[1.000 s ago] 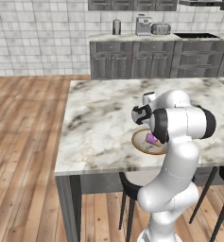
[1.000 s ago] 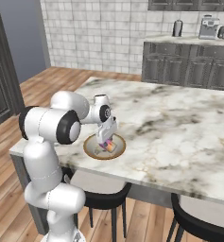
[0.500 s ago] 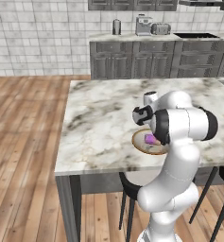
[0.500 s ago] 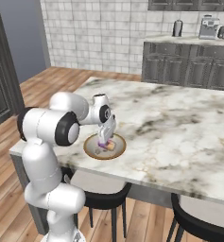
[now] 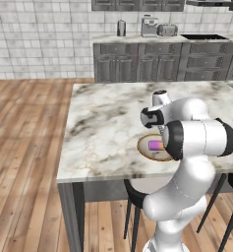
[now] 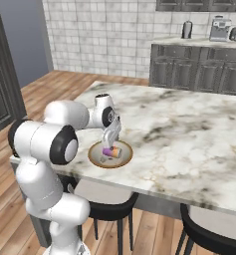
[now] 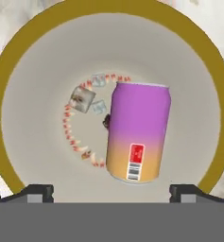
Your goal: Open the fridge, grab two sodas, and place both sodas inside the bowl with ice on the dining counter.
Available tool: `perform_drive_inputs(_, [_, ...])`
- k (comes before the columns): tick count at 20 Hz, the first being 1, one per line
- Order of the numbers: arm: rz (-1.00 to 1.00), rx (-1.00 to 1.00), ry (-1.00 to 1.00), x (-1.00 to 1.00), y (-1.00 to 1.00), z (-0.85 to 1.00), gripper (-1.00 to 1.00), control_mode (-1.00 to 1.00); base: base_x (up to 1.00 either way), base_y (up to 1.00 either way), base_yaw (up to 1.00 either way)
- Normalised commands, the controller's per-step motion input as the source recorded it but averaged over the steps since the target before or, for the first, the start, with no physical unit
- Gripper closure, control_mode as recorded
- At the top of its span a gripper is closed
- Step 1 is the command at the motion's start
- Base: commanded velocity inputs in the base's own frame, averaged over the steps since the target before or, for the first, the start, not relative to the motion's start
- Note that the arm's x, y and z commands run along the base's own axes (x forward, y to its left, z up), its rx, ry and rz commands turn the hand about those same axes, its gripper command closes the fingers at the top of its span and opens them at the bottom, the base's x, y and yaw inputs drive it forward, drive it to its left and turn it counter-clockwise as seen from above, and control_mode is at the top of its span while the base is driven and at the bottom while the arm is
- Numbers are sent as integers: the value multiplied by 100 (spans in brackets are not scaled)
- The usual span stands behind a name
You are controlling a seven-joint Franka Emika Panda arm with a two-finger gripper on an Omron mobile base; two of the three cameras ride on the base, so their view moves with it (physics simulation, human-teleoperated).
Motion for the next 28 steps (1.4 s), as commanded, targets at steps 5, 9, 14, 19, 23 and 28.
perform_drive_inputs(5, [-2,2,-1,-36,11,57,-100,-100,0,0,0])
perform_drive_inputs(9, [-12,14,0,-60,42,48,-100,-100,0,0,0])
perform_drive_inputs(14, [-21,21,-5,-64,60,28,-100,-100,0,0,0])
perform_drive_inputs(19, [-26,23,-8,-68,72,15,-100,-100,0,0,0])
perform_drive_inputs(23, [-28,23,-5,-76,67,17,-100,-100,0,0,0])
perform_drive_inputs(28, [-27,20,0,-89,43,42,-100,-100,0,0,0])
